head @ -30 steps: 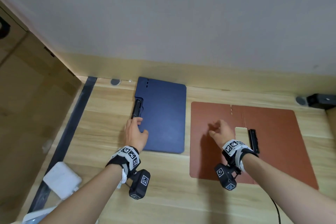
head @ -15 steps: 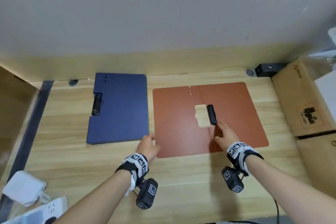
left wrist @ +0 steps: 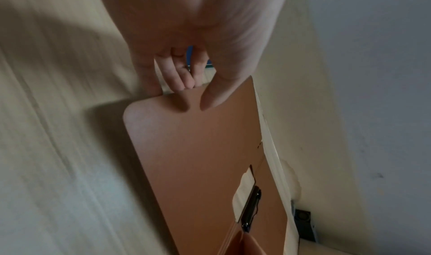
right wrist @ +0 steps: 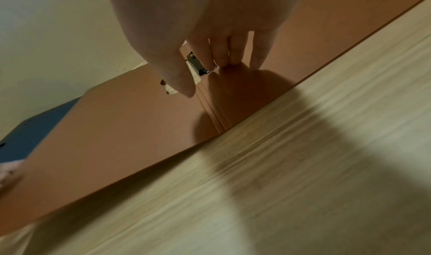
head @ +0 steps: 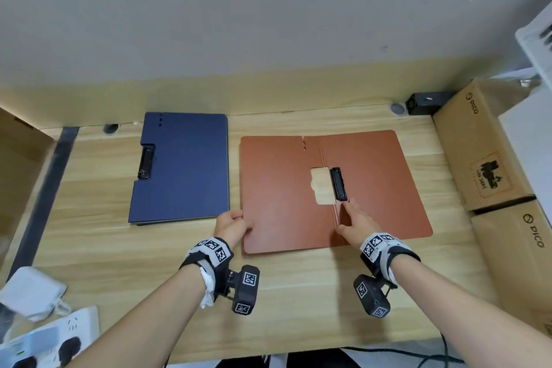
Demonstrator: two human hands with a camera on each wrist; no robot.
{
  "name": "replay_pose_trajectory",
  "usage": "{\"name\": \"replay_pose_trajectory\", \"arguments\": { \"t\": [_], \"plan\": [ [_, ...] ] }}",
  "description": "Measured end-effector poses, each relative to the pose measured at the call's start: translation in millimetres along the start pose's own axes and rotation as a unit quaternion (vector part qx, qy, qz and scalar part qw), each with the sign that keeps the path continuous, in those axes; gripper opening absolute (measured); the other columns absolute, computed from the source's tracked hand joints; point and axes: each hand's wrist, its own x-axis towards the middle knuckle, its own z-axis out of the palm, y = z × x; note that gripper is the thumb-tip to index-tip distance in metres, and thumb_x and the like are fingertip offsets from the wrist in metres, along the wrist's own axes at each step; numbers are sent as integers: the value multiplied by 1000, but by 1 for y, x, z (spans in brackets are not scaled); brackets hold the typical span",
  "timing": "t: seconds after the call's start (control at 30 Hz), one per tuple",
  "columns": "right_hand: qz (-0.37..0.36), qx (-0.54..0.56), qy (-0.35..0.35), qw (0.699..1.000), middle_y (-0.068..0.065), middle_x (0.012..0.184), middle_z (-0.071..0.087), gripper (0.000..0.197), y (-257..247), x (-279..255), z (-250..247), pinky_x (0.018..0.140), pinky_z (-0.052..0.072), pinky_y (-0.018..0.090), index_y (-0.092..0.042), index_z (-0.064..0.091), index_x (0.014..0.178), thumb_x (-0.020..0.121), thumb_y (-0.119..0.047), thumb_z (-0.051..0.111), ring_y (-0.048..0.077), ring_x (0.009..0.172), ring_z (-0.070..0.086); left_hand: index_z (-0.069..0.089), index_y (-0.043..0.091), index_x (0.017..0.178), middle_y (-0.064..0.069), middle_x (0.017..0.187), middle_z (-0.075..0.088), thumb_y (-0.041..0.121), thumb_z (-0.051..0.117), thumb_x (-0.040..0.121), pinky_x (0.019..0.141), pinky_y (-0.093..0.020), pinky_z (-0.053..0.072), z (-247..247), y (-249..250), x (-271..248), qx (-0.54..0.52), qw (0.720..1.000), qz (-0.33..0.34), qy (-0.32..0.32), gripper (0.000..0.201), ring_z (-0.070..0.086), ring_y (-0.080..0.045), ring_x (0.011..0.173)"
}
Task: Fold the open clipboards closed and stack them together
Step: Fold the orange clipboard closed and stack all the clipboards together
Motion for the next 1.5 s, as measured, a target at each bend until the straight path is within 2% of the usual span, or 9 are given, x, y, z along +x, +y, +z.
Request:
{"name": "replay_pose_trajectory", "arguments": {
  "t": [0.2,0.47,0.57,0.73,0.87,1.1,1.27,1.4,1.5],
  "plan": [
    [-28,1,-52,998,10,149,37,59,-24,-7,5,109,32,36,-13,32,144,91,-24,57,27,135,39,55,14,95,-14,98,69,3,70,81,71,-32,55,-25,17,-11,-14,997,81,15,23,67,-22,77],
    [-105,29,-145,983,6,144,46,75,-87,7,29,104,43,41,-26,26,149,83,-32,59,24,123,50,53,15,106,-7,105,63,8,66,87,85,-38,54,-98,41,-32,7,985,144,95,24,63,-19,86],
    [-117,54,-163,978,7,142,50,72,-105,16,34,100,45,36,-25,28,150,85,-32,58,19,111,55,54,16,101,-6,102,64,7,65,86,72,-31,51,-118,52,-45,27,978,173,116,21,63,-19,82],
    [-151,121,-139,971,3,151,38,62,-119,13,4,102,29,21,-10,30,149,93,-19,56,19,137,40,53,19,88,-6,88,64,8,64,80,48,-28,47,-117,79,-66,58,975,208,52,17,62,-20,62],
    [-179,133,-63,973,1,134,58,42,-102,16,-33,101,43,31,-18,52,134,94,-33,54,13,117,57,53,16,87,-4,83,61,14,64,77,56,-44,57,-86,101,-80,80,966,242,-48,15,64,-21,69],
    [-112,286,-12,952,10,104,71,35,-69,9,-79,79,45,35,-10,60,117,101,-33,38,21,82,65,64,20,88,-2,88,71,37,56,92,64,-34,52,-13,122,-82,151,934,277,-170,18,65,-20,75],
    [-59,300,22,952,9,105,71,38,-30,8,-79,89,47,39,-14,61,116,100,-38,37,20,86,66,67,17,95,2,91,72,27,53,94,64,-25,51,23,114,-64,215,926,276,-146,17,64,-13,79],
    [-1,200,28,979,11,138,54,49,6,15,-61,108,39,40,-7,46,139,97,-32,48,26,124,53,66,22,101,4,106,66,21,52,92,87,-32,51,29,81,-37,262,933,231,-82,17,62,-16,97],
    [37,183,11,982,13,142,50,52,20,19,-45,109,36,38,-5,42,141,95,-28,52,27,129,48,64,20,111,0,116,65,19,53,90,93,-34,49,27,53,-23,272,944,182,-39,24,61,-20,104]
  ]
}}
